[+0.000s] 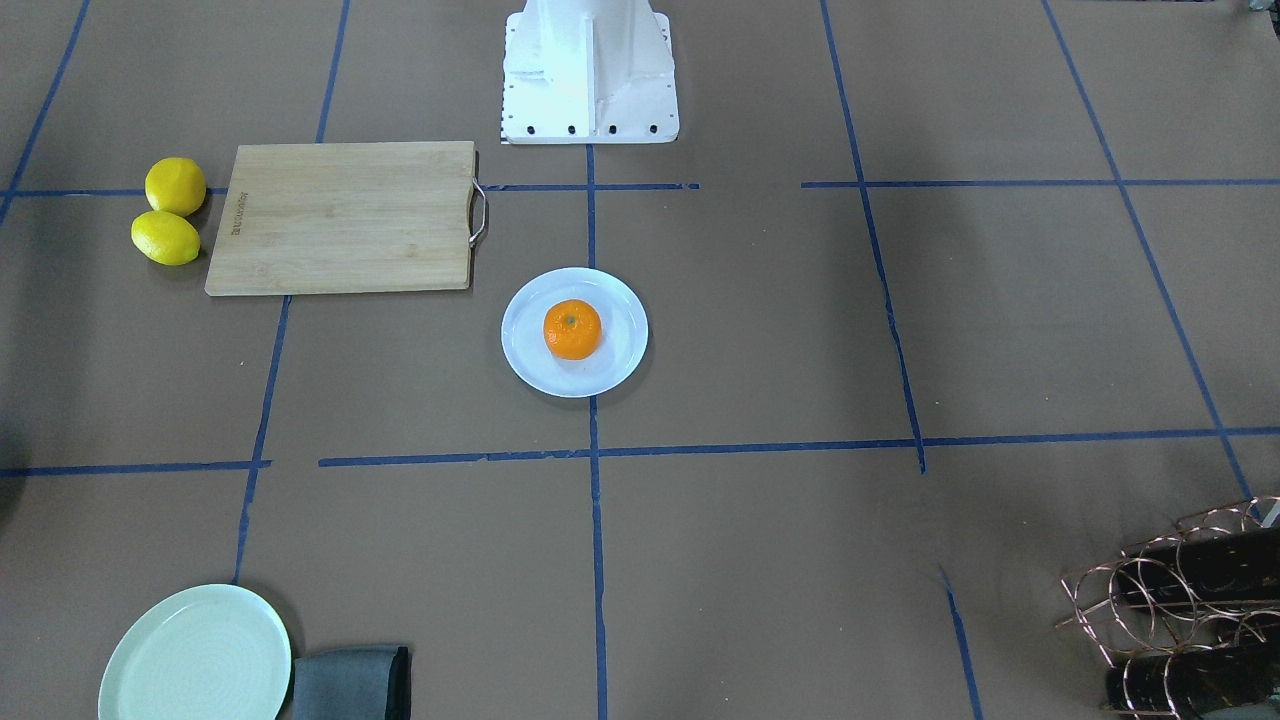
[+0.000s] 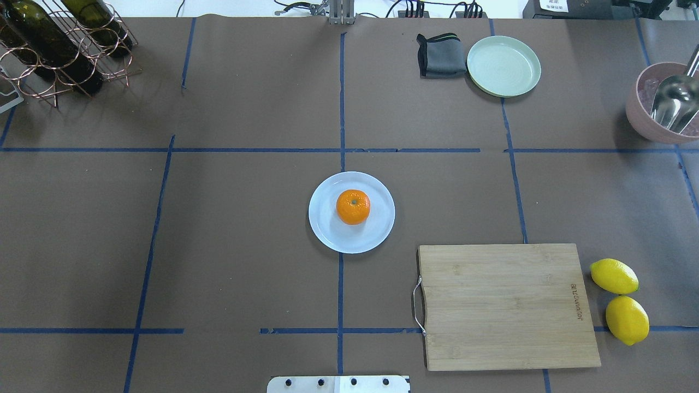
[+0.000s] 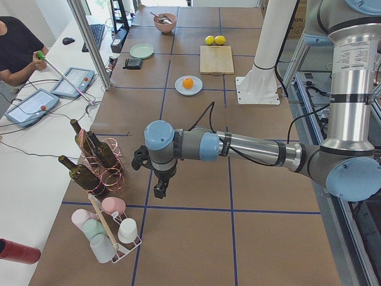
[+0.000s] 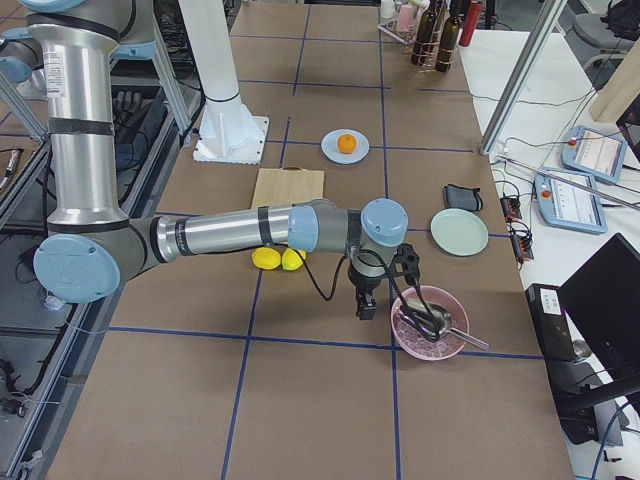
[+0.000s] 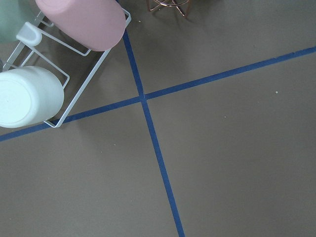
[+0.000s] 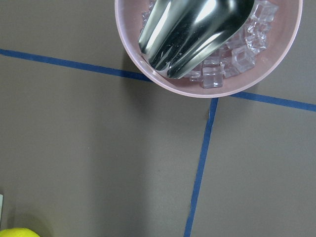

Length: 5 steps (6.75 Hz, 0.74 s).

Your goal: Pick orange to plate

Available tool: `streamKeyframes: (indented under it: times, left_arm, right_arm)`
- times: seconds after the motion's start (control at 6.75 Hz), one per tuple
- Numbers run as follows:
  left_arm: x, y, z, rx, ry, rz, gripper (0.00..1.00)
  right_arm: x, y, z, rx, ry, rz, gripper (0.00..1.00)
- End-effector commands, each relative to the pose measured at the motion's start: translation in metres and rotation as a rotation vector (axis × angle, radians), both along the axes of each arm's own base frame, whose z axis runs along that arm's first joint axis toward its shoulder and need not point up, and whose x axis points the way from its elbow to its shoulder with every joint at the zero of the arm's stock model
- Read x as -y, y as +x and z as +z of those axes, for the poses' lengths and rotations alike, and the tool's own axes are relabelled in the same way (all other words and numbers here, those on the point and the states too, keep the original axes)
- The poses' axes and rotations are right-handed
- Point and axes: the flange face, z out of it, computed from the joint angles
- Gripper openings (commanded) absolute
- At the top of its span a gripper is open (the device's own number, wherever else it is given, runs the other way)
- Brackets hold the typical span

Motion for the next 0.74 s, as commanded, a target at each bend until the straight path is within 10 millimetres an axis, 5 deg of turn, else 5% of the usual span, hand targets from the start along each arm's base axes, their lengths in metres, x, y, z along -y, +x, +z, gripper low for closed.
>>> streamKeyframes:
  times: [0.0, 0.59]
  left_arm:
    - [-0.0028, 0.0008, 0.0041, -0.001, -0.005, 0.003, 1.0]
    - [-0.0037, 0.0001, -0.0008, -0.002, 0.001, -0.001, 1.0]
  right_arm:
    - [0.0004, -0.0004, -0.0024, 0.006, 0.006, 0.0, 1.0]
    - [0.0004, -0.0011, -0.0068, 0.015, 0.012, 0.002, 1.0]
